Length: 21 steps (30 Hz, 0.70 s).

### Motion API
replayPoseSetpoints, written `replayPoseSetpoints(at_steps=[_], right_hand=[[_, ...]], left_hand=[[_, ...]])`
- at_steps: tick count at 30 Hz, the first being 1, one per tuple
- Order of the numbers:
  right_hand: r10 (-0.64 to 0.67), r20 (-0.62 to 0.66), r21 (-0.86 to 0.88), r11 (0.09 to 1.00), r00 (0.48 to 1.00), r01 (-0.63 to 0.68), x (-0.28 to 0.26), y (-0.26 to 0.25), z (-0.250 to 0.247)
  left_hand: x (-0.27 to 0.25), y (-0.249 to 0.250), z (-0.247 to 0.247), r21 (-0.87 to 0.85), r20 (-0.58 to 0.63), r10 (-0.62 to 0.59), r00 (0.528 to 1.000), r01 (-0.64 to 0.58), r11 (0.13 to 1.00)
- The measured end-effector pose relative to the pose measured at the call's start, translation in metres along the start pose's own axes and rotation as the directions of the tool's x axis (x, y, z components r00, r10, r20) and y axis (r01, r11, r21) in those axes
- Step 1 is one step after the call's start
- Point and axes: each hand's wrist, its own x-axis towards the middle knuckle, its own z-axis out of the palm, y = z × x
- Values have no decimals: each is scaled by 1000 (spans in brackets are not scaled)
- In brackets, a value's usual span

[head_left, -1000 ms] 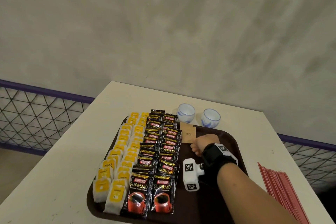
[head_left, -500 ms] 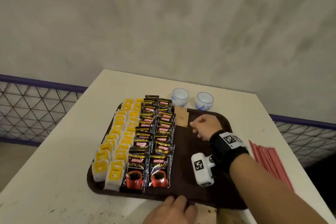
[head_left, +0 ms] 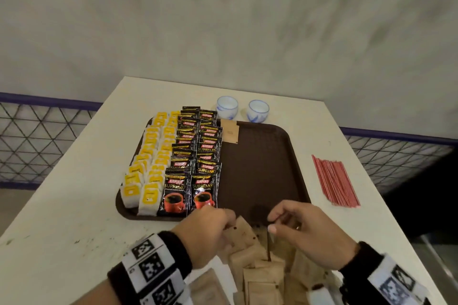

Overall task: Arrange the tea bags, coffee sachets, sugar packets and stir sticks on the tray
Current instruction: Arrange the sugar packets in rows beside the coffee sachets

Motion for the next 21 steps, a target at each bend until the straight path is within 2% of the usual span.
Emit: replayPoseSetpoints(at_steps=[4, 9, 11, 14, 16, 19, 21], right_hand=[[-35, 1, 49, 998, 999, 34, -9, -19, 21], [-118, -67, 93, 988, 991, 124, -3, -36, 39], [-124, -137, 159, 977, 983, 146, 0, -39, 39], [-106, -205, 201, 968, 973, 148, 2, -41, 33], [-73, -230, 230, 965, 970, 127, 2, -39, 25], [4, -246, 363, 928, 969, 88, 1, -27, 15], [95, -242, 444, 896, 966, 24, 0, -18, 12]], left_hand=[[-1, -12, -13, -114, -65, 12, 998, -20, 993], [-4, -5, -23, -260, -180, 83, 980, -128, 957], [-5, 0, -28, -356, -214, 49, 976, -124, 926], [-11, 2, -44, -564, -246, -68, 967, -86, 821], [-23, -7, -61, -595, -340, -139, 930, -98, 798], [-56, -34, -85, -533, -487, -208, 849, -100, 840], [-82, -58, -91, -479, -540, -255, 802, -43, 877]])
